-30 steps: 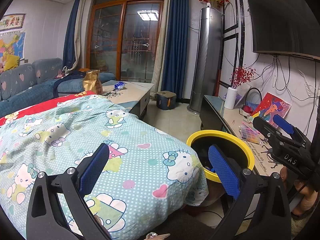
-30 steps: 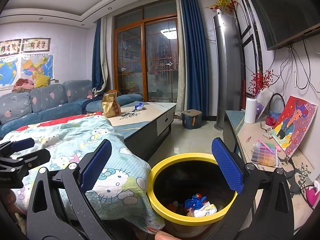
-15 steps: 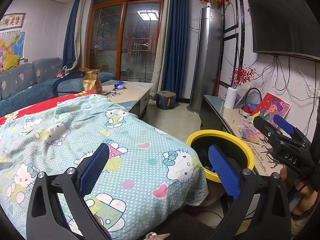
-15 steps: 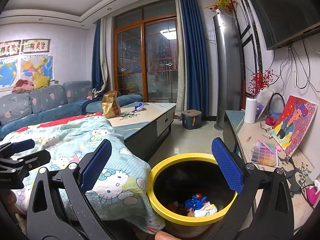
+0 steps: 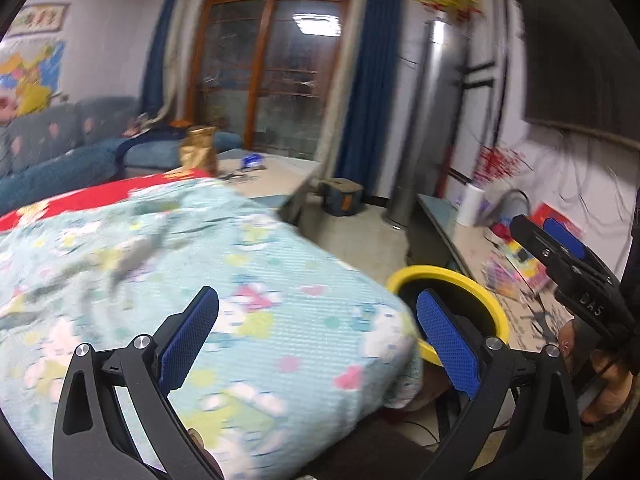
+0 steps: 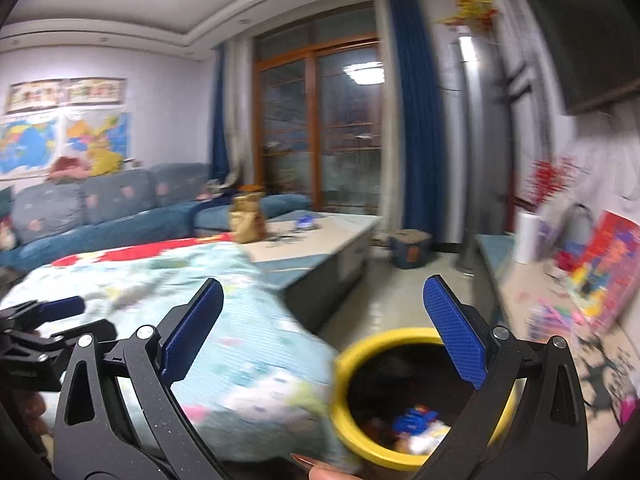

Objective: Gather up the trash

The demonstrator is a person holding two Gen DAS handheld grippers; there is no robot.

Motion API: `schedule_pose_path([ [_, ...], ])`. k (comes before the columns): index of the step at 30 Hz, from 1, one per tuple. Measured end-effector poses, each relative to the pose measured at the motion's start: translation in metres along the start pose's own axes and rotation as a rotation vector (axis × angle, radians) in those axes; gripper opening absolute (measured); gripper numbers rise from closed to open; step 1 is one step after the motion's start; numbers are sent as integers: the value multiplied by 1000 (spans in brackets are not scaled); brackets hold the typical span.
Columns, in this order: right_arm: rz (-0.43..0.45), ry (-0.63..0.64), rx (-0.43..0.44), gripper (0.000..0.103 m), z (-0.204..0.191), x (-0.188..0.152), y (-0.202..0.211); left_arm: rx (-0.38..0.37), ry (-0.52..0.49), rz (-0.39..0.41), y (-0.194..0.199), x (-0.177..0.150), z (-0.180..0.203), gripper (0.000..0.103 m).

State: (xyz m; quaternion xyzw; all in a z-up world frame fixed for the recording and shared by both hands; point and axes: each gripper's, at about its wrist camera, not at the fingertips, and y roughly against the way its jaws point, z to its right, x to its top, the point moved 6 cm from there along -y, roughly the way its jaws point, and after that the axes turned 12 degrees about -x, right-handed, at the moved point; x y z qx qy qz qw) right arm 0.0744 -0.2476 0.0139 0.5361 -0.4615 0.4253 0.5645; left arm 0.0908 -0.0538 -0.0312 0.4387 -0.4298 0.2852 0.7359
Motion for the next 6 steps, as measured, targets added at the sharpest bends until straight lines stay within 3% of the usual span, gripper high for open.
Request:
schedule_pose_path([
  [2,-10,31,107,92,-41,13,-5,53,54,-1,20,3,-34,97],
  [5,-55,43,279,92,-109,26,-11,241,147,0,65,0,-109,97],
  [6,-90,55,358,92,-151,31,-15,359,187,6,90,-6,-146,97],
])
